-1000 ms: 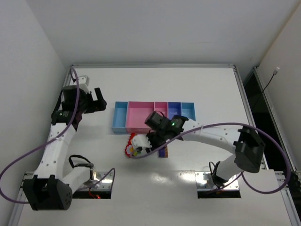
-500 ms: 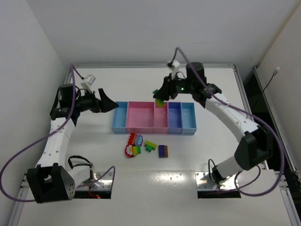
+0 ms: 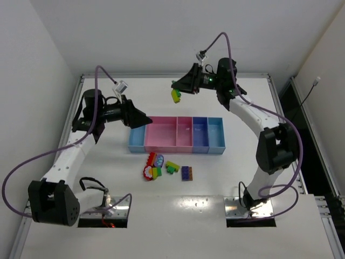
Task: Sort the legos into containers by color
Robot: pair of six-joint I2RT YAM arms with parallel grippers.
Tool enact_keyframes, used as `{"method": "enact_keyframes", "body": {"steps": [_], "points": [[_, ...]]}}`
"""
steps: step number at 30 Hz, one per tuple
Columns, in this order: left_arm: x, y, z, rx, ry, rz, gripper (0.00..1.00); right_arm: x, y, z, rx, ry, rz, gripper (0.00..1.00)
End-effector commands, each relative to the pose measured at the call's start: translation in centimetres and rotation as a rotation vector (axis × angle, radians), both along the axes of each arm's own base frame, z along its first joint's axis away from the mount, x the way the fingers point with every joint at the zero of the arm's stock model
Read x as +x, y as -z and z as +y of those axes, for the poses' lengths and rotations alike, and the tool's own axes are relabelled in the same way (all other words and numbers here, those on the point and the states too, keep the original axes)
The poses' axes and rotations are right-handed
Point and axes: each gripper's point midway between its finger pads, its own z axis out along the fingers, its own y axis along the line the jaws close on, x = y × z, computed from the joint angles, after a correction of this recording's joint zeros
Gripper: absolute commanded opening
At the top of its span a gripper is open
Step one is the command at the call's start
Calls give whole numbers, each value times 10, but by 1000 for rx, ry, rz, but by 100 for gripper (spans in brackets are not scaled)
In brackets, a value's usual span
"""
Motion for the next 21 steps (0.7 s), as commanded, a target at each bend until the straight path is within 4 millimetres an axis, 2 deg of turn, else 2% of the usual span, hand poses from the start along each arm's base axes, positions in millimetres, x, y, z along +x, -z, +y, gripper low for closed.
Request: {"method": "enact_keyframes", "body": {"steps": [1, 2, 5, 7, 8, 11, 13, 15, 16, 17, 21], "points": [[8, -25, -18, -56, 68, -106, 92, -8, -50, 16, 84, -46, -78, 0], [13, -29, -19, -62, 67, -118, 92, -4, -48, 17, 82, -36, -68, 0], [29, -40, -26, -77, 62, -179, 92, -9, -44, 26, 82, -57, -50, 0], [39, -38, -32, -104, 63, -144, 92, -17, -45, 35, 85, -82, -57, 0], [41, -48, -36, -139, 70, -157, 91, -15, -46, 35, 86, -73, -58, 0], [50, -56, -42, -177, 79, -165, 91, -22, -46, 42, 86, -93, -57, 0], [54, -68, -46, -182, 91, -198, 91, -17, -40, 44, 83, -93, -47, 0], [60, -70, -51, -188, 101, -195, 91, -18, -41, 49, 84, -103, -49, 0], [58, -73, -55, -197, 120, -190, 91, -19, -34, 55, 79, -114, -34, 0], [58, -79, -55, -204, 122, -205, 91, -18, -40, 55, 87, -114, -56, 0], [60, -81, -60, -210, 133, -206, 91, -16, -36, 61, 85, -123, -50, 0]]}}
